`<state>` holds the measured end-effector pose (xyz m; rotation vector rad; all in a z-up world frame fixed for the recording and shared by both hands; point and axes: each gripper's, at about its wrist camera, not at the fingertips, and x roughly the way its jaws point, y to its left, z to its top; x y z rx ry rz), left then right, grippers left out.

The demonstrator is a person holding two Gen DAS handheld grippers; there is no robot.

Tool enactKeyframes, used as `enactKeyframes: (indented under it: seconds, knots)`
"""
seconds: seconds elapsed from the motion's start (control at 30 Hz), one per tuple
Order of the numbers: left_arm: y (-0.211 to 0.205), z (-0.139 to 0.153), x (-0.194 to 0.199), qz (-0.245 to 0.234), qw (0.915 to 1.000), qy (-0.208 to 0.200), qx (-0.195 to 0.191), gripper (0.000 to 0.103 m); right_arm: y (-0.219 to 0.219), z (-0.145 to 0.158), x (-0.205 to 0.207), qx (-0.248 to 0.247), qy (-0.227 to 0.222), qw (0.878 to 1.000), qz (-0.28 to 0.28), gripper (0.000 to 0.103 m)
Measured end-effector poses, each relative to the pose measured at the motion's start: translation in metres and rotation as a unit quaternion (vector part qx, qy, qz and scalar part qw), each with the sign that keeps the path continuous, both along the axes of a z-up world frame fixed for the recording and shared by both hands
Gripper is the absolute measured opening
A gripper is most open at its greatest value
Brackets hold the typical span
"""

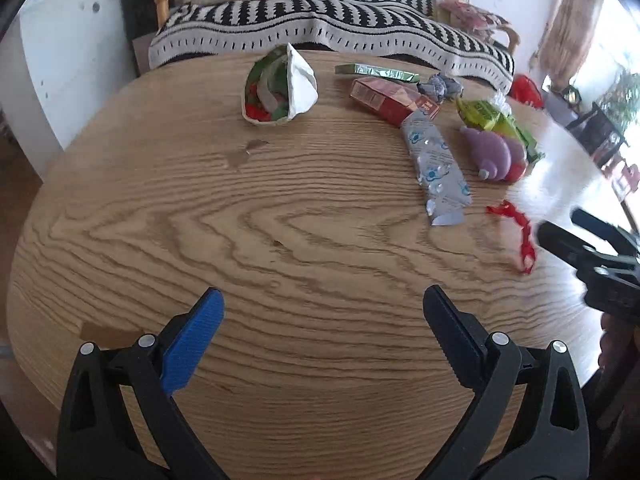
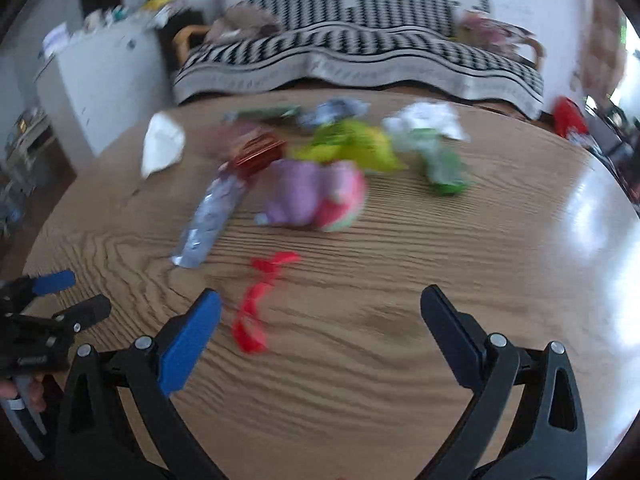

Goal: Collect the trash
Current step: 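Grasp the white paper packet with the left tool while the right tool grasps the red ribbon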

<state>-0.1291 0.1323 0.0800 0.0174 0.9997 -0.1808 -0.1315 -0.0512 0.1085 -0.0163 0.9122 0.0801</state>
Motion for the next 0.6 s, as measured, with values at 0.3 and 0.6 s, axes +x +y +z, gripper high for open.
enactKeyframes:
  seconds: [0.3, 0.6]
  knots:
    - [-0.012, -0.016, 0.049, -0.008, 0.9993, 0.006, 0.036, 0.097, -0.009, -0.024, 0.015, -0.012, 0.033, 0.999, -0.011, 0.097]
    - [-0.002, -0.014, 0.132, 0.047, 0.9988, 0.006, -0.016, 0.097, -0.018, -0.022, 0.012, -0.01, 0.032, 0.999, -0.01, 0.098]
